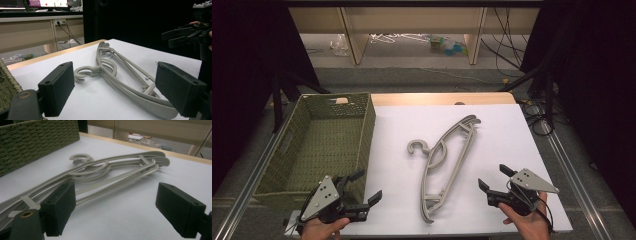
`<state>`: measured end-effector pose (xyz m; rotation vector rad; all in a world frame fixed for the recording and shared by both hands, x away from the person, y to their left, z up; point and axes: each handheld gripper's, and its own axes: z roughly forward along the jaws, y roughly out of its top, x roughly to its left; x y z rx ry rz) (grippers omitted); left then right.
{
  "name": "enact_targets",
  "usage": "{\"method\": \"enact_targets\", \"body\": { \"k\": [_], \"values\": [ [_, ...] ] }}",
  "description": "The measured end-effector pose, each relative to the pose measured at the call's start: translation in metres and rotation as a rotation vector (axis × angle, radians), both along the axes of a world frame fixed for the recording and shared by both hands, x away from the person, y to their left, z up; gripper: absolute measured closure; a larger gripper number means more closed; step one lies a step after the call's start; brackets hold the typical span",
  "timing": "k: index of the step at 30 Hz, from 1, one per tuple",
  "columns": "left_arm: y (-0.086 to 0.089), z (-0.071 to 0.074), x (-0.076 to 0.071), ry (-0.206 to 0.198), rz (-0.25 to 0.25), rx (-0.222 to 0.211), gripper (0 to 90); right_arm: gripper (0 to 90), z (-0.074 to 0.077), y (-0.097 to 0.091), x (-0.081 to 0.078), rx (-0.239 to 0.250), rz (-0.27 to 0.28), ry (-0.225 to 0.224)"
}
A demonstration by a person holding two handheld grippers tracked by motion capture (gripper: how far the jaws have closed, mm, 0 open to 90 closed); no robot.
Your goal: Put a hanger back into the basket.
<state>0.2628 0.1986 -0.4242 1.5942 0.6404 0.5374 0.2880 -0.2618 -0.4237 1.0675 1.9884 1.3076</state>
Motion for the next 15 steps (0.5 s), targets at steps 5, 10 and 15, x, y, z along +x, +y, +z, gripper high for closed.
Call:
{"method": "enact_targets", "body": {
  "k": [5,10,15],
  "values": [
    [0.001,0.0,0.0,-0.003,0.003,0.003,15.7,18.5,-0.001,0.006,0.002,-0.009,-0.002,0.053],
    [0.0,0.0,0.0,-0.002,0.003,0.003,15.7,20.5,-0.002,0.017,0.004,-0.024,0.017,0.105],
    [0.001,0.0,0.001,-0.007,0.007,0.007,15.7,21.6,-0.001,0.032,0.008,-0.056,0.024,0.149]
  ]
}}
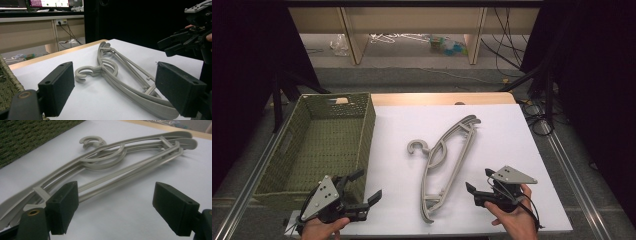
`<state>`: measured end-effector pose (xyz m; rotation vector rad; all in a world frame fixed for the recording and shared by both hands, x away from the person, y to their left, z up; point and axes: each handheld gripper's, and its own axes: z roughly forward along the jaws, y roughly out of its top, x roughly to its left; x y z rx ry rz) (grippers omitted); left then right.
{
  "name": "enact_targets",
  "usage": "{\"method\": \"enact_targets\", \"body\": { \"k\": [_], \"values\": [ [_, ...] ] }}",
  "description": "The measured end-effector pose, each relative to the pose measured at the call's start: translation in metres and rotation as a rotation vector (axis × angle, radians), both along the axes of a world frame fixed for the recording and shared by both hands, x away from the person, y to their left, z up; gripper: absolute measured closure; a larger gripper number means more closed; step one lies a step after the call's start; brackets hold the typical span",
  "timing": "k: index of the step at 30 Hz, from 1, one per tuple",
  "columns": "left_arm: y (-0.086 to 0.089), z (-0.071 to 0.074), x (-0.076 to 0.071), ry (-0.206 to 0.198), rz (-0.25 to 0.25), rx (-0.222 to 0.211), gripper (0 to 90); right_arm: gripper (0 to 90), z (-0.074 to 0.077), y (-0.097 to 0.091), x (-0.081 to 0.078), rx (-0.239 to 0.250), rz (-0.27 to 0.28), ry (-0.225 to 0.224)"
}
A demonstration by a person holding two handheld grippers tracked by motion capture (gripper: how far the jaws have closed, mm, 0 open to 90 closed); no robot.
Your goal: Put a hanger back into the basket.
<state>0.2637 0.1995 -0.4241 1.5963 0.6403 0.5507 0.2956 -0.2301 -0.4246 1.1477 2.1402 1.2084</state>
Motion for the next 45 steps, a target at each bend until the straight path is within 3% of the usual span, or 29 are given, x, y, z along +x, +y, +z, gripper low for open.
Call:
{"method": "enact_targets", "body": {
  "k": [3,5,6,8,9,13,14,15,17,18,19,23,25,27,30,45],
  "values": [
    [0.0,0.0,0.0,-0.003,0.001,0.003,15.7,21.6,0.004,0.014,0.004,-0.014,0.022,0.027],
    [0.0,0.0,0.0,-0.003,0.002,0.004,15.7,21.5,0.005,0.02,0.005,-0.025,0.032,0.02],
    [-0.001,0.0,0.0,0.0,0.004,0.001,15.7,21.3,0.008,0.033,0.008,-0.035,0.051,0.052],
    [-0.001,0.0,-0.001,0.001,0.003,0.002,15.7,21.3,0.008,0.04,0.01,-0.048,0.062,0.057],
    [0.0,0.0,0.0,-0.001,0.005,0.003,15.7,21.6,0.009,0.055,0.014,-0.059,0.095,0.077],
    [-0.001,0.0,-0.001,0.002,0.01,-0.011,15.7,22.3,0.009,0.081,0.023,-0.089,0.151,0.11],
    [-0.001,0.0,-0.001,0.002,0.01,-0.011,15.8,22.3,0.009,0.081,0.023,-0.089,0.151,0.11],
    [0.0,0.0,-0.001,-0.005,0.009,-0.004,15.8,21.7,0.007,0.096,0.028,-0.117,0.18,0.154],
    [0.0,0.0,-0.001,-0.009,0.006,0.001,15.8,22.2,0.006,0.1,0.029,-0.131,0.192,0.157],
    [-0.001,0.0,-0.001,-0.008,0.006,0.001,15.8,22.6,0.001,0.112,0.033,-0.145,0.201,0.162],
    [-0.001,0.0,-0.001,-0.009,0.005,0.001,15.8,22.6,-0.001,0.116,0.036,-0.172,0.219,0.177],
    [-0.001,0.001,-0.002,-0.006,0.003,-0.004,15.8,23.4,-0.009,0.132,0.043,-0.196,0.224,0.222],
    [-0.001,0.0,-0.001,-0.017,-0.006,-0.014,15.8,24.4,-0.016,0.145,0.048,-0.224,0.221,0.266],
    [-0.001,0.001,-0.002,-0.009,0.001,0.001,15.7,24.4,-0.019,0.148,0.05,-0.231,0.222,0.269],
    [-0.001,0.001,-0.002,-0.01,0.001,0.0,15.8,24.5,-0.025,0.152,0.058,-0.265,0.203,0.316],
    [-0.002,0.001,-0.003,-0.007,-0.004,-0.002,15.8,29.5,-0.037,0.155,0.073,-0.27,0.175,0.389]
  ]
}}
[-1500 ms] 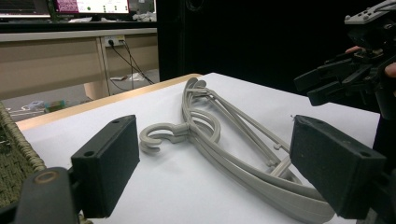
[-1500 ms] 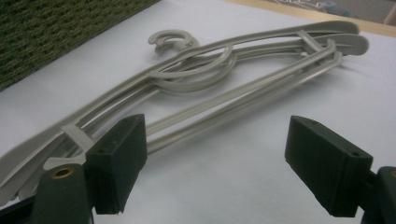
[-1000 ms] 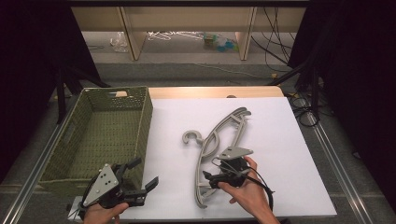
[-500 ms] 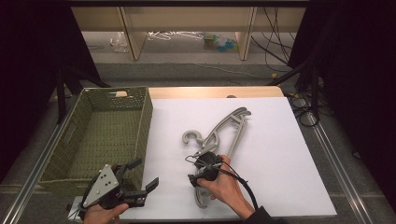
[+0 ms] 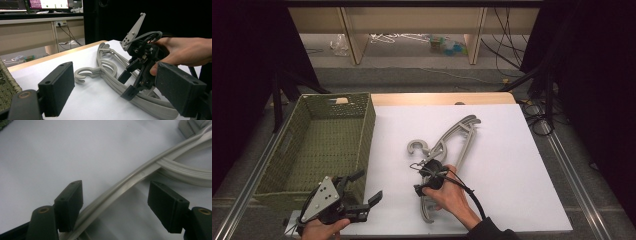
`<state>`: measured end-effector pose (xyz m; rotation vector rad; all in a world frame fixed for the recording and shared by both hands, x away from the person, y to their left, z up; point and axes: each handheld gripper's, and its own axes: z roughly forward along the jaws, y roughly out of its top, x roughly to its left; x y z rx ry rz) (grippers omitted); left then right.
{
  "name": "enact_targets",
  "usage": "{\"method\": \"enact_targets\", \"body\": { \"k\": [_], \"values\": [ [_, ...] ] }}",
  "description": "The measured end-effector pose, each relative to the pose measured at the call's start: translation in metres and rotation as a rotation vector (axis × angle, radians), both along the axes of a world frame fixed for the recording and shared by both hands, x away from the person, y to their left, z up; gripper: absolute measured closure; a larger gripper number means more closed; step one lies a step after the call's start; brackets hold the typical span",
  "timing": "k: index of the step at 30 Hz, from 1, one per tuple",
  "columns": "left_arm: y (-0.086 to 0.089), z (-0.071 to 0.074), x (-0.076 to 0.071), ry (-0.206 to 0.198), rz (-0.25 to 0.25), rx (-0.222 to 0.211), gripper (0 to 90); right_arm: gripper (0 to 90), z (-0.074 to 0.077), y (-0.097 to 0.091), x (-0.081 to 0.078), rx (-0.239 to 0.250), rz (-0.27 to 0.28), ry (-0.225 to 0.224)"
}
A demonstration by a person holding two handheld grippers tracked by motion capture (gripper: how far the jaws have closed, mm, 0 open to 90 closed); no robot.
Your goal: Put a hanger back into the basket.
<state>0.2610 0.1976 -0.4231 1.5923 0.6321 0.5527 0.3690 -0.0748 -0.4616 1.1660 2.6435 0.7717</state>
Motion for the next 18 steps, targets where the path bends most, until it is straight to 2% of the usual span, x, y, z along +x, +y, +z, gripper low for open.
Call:
{"method": "enact_targets", "body": {
  "k": [2,6,18],
  "values": [
    [-0.0002,-0.0001,0.0,0.0,-0.001,0.0,15.8,33.5,-0.002,0.0009,0.0023,0.011,-0.004,0.023],
    [-0.0002,0.0,0.0,0.001,-0.002,-0.001,15.8,40.5,-0.0056,0.0038,0.0046,0.018,0.006,0.043],
    [0.0006,0.0003,-0.0001,0.0,0.0,-0.001,15.8,48.0,-0.0028,-0.0002,0.0049,0.044,-0.029,0.072]
  ]
}}
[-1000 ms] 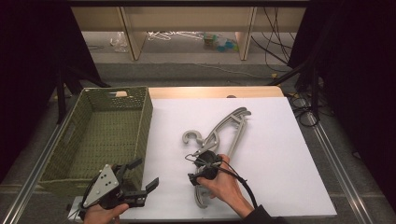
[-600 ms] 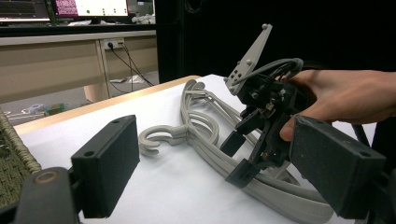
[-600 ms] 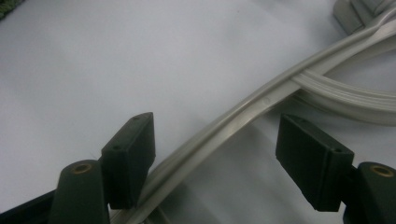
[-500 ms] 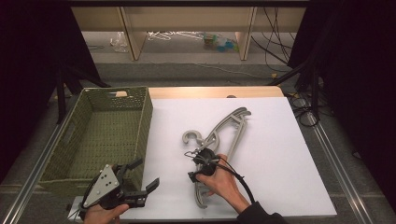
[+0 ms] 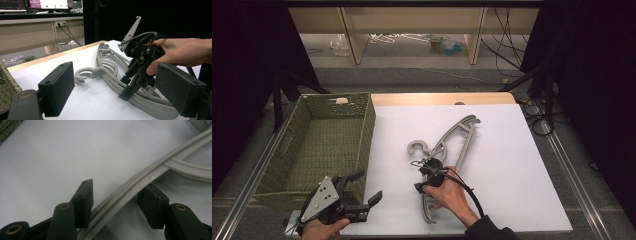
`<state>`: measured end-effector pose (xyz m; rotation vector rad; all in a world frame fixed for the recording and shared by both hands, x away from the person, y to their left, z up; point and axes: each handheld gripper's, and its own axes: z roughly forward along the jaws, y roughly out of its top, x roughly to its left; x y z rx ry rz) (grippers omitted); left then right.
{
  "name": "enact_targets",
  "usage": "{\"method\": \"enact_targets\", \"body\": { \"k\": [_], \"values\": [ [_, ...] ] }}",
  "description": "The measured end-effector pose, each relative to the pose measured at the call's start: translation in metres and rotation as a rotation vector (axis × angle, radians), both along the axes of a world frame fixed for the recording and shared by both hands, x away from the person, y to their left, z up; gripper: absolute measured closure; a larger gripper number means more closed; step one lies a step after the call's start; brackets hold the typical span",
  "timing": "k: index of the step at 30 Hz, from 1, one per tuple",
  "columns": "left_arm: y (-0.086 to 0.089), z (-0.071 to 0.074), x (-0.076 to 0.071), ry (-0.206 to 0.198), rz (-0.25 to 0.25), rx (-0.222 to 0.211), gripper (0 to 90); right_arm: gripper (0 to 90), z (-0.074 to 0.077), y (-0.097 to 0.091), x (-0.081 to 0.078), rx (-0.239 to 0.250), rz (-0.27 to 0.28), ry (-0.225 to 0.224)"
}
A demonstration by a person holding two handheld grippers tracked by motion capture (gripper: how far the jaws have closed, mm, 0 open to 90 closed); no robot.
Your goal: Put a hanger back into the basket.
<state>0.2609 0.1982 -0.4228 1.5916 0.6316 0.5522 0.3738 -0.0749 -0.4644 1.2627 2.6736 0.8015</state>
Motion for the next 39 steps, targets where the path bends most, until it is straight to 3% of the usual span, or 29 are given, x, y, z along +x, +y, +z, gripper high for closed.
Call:
{"method": "enact_targets", "body": {
  "k": [14,32,39],
  "values": [
    [-0.001,0.0,-0.001,-0.002,-0.011,-0.005,15.8,50.6,0.003,-0.006,-0.001,0.013,0.004,0.02],
    [-0.002,0.001,-0.002,-0.012,-0.019,-0.005,15.8,55.8,0.005,-0.018,0.002,0.123,-0.024,0.088],
    [-0.003,0.0,-0.003,0.002,-0.012,-0.015,15.8,55.5,0.004,-0.017,0.002,0.115,-0.013,0.093]
  ]
}}
